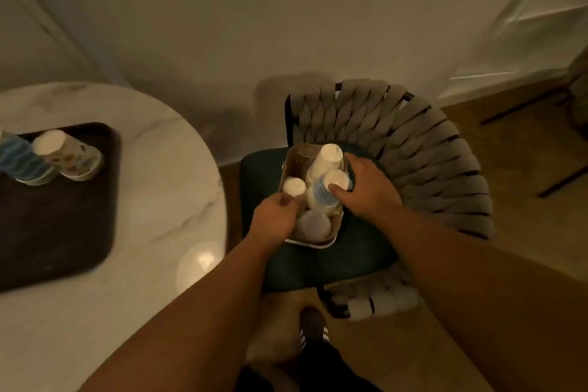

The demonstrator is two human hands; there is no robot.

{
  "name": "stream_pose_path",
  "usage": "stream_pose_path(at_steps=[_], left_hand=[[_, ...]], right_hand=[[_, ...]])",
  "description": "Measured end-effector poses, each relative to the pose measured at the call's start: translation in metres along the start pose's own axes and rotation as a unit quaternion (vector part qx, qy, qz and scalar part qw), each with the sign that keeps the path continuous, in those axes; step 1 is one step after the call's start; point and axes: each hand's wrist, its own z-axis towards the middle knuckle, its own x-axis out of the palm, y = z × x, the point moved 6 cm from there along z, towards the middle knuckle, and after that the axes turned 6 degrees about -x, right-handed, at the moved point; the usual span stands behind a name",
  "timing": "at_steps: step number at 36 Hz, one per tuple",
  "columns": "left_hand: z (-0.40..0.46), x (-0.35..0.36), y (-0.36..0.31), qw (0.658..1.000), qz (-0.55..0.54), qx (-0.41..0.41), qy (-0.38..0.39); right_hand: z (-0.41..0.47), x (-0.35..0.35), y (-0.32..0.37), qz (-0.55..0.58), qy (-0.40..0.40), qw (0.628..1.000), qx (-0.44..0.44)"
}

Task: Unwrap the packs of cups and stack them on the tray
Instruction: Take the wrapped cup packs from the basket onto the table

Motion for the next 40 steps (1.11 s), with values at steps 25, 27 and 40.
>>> stream_pose_path(at_steps=[25,27,40], left_hand=[[0.114,0.112,0.027,0.902,-0.340,-0.228,0.134],[0.120,0.114,0.028,0.897,-0.350,-0.233,0.139],[0.092,0.099,0.001,0.901,-0.333,-0.199,0.193]], right_hand=[[0.018,0.048,-0.041,0.180,0.015,0.983,-0.007],[0.019,0.048,-0.042,0.179,0.009,0.984,-0.009],[0.010,0.027,-0.025,0.226,-0.058,0.972,-0.024]])
